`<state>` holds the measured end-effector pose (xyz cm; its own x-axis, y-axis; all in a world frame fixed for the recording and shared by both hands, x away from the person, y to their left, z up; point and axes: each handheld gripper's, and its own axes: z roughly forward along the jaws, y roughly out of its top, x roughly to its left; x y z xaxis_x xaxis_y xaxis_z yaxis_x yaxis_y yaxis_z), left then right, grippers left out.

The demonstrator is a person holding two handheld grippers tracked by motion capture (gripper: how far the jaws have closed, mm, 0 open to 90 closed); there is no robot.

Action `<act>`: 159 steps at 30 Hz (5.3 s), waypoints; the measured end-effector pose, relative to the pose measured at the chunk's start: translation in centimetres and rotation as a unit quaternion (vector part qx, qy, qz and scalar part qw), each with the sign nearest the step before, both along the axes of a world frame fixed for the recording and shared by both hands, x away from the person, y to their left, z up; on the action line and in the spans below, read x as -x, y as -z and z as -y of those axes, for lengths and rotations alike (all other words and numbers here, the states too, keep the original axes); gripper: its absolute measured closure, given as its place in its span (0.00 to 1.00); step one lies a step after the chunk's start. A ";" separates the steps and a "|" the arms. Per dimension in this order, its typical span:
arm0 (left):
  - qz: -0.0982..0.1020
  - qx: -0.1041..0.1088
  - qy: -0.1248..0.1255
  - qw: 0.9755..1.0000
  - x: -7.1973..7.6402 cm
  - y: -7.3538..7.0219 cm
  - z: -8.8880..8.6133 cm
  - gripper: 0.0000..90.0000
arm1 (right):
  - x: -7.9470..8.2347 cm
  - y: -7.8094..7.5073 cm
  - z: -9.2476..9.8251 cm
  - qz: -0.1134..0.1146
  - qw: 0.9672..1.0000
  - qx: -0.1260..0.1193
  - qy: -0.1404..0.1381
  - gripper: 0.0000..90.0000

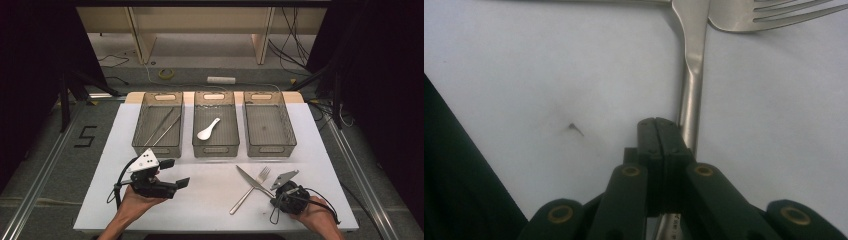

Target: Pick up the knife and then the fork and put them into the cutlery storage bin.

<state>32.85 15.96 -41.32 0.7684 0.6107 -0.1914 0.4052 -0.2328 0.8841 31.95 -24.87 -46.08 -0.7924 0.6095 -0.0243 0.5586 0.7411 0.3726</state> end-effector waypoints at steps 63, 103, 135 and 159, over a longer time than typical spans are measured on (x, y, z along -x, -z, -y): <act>0.012 0.004 0.000 1.000 0.2 -0.2 0.0 0.18 | -4.0 -0.8 -2.1 -0.075 0.993 0.089 0.010 0.89; 0.011 0.005 -0.003 1.000 0.1 -0.2 -0.1 0.18 | -4.5 -3.3 1.5 -0.056 0.996 -0.072 0.021 0.90; 0.013 0.010 -0.002 1.000 0.1 -0.3 -0.2 0.18 | -15.0 -10.3 5.0 0.000 0.956 -0.254 0.147 0.90; 0.012 0.013 0.005 1.000 0.2 -0.4 -0.2 0.18 | -21.3 -8.8 4.7 -0.003 0.953 -0.189 0.238 0.90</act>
